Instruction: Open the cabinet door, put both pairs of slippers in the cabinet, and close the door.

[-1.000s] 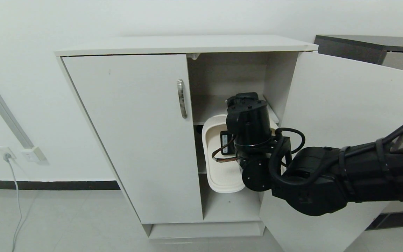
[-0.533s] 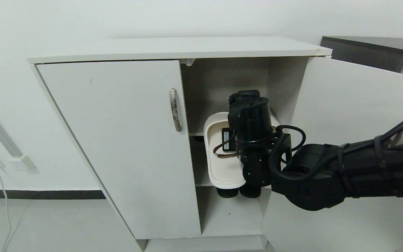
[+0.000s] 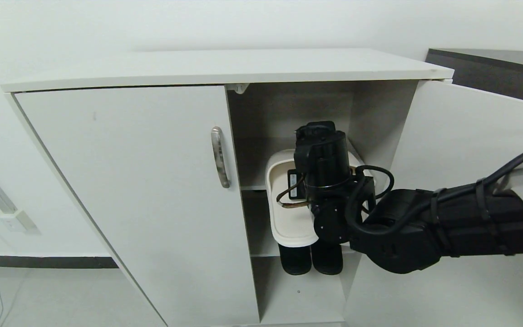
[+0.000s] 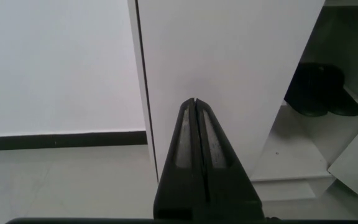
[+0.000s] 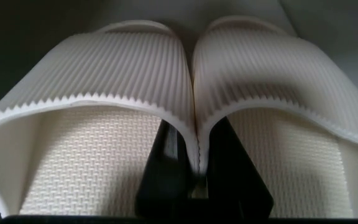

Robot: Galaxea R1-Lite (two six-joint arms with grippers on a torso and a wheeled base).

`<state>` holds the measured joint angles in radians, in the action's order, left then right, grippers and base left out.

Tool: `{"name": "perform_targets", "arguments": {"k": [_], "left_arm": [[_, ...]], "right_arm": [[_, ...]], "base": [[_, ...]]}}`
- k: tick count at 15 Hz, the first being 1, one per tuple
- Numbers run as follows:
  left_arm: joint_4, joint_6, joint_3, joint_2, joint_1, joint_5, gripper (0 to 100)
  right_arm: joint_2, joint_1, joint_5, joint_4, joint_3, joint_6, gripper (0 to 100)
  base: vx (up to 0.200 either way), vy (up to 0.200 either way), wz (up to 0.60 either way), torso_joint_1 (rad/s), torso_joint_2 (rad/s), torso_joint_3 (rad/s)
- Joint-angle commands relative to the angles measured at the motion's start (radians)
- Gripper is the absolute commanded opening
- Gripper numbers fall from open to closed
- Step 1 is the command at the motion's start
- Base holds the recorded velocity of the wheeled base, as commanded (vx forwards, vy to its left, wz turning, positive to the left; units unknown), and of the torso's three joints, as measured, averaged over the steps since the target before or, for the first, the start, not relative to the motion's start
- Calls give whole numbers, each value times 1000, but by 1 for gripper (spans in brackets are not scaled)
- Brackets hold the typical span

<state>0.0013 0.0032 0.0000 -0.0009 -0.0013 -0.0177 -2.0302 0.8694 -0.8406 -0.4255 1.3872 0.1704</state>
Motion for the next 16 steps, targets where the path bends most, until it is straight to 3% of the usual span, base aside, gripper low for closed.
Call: {"name": "perform_targets", "arguments": {"k": [1, 5, 7, 10, 16], "left_arm": [[0, 0, 0, 1, 0, 1, 0], [0, 0, 0, 1, 0, -1, 0], [0, -2, 0, 1, 0, -4, 0], [0, -3, 0, 1, 0, -5, 0], [0, -2, 0, 1, 0, -5, 0]], "right_arm": [[-15, -1, 0, -1, 3, 1, 0], [-51, -38, 8, 1, 41, -2, 0], [-59, -53, 98, 2, 59, -19, 0], [-85, -89, 123, 10, 119, -43, 0], [-186, -133, 123, 97, 334, -42, 0]], "base": [[0, 0, 0, 0, 0, 0], [0, 0, 0, 0, 0, 0], [0, 0, 0, 0, 0, 0], [0, 0, 0, 0, 0, 0], [0, 0, 0, 0, 0, 0]]}}
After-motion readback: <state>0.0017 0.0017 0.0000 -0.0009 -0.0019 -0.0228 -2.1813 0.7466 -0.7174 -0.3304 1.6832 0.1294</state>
